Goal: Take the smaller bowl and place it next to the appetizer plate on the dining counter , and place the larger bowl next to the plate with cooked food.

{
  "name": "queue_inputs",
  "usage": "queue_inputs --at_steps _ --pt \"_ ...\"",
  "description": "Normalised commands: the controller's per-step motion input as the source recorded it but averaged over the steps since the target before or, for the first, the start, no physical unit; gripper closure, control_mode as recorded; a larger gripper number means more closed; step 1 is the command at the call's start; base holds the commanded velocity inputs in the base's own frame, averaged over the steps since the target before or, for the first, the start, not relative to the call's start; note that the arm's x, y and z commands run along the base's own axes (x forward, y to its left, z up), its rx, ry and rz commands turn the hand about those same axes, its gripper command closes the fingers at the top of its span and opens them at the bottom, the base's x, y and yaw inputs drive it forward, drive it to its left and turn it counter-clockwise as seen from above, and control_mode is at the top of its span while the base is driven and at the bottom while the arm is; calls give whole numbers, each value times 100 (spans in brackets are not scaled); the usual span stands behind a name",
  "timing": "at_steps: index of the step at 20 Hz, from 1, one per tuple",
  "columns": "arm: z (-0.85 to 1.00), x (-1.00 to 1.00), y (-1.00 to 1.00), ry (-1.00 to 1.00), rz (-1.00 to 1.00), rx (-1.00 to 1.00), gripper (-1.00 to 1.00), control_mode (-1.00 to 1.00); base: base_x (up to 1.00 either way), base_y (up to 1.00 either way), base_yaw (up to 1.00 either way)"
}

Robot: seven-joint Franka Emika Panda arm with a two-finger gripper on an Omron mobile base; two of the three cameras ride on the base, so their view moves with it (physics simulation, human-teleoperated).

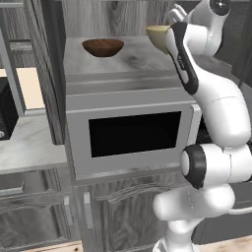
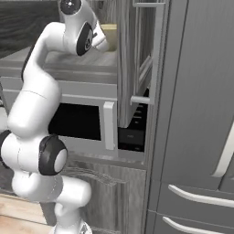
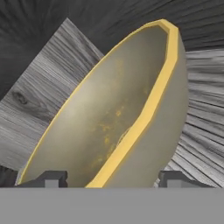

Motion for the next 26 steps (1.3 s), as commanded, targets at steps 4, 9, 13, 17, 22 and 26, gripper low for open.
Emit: queue_inputs --at_steps 4,9,13,17,22,26 --pt "-4 -100 35 -20 0 -2 100 -100 0 0 0" --pt "0 -100 29 -3 2 0 100 -100 0 0 0" --pt "0 -100 8 0 5 0 100 -100 0 0 0" --pt "0 -100 0 -2 8 0 100 -100 0 0 0" --pt "-35 -62 1 3 7 0 100 -100 0 0 0" --pt "-39 -68 -6 0 6 0 100 -100 0 0 0"
